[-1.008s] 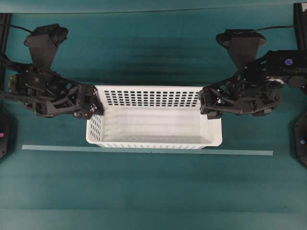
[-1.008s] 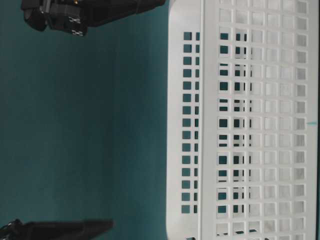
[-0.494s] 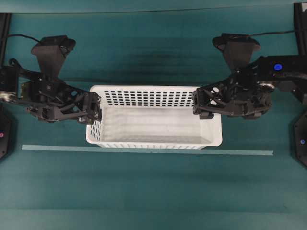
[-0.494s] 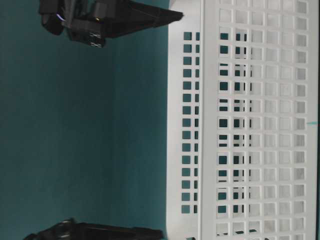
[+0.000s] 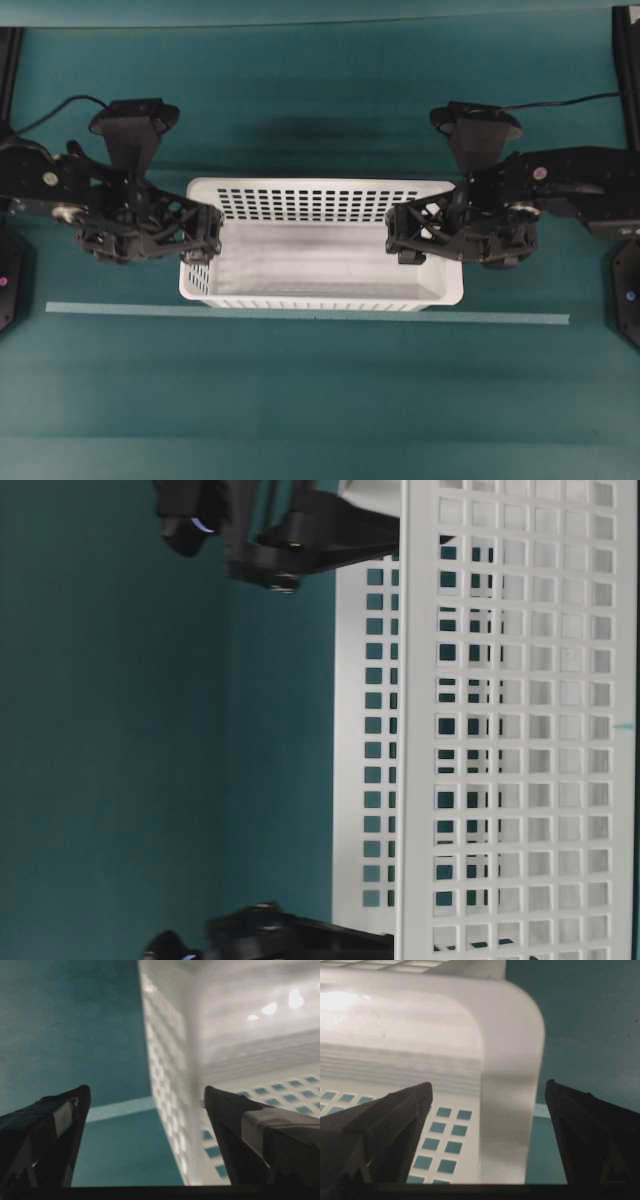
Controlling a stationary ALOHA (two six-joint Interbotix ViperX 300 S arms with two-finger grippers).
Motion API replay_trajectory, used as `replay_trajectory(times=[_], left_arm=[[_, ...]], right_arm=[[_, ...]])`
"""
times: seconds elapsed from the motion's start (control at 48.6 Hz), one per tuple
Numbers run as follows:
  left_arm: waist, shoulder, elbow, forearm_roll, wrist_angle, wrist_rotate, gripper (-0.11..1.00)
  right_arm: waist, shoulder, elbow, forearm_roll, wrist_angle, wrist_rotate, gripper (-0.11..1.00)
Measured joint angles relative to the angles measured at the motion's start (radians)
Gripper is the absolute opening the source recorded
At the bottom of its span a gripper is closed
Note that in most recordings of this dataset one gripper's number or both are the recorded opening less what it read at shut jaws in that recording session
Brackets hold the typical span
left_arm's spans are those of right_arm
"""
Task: Lift the white basket with both hands.
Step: 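Open both grippers and lower them over the basket's end rims, then close both grippers on the left and right basket rims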
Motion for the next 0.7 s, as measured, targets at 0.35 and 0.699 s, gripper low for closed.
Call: replay_trajectory(times=[0.35, 0.699], left_arm=[[-0.003, 0.014, 0.002, -0.002, -0.035, -0.009, 0.94], [-0.005, 0.017, 0.002, 0.000, -0.067, -0.009, 0.90]], right_arm=[[0.003, 0.017, 0.006, -0.003, -0.011, 0.000, 0.95], [0.002, 0.021, 0.021, -0.003, -0.052, 0.017, 0.93]])
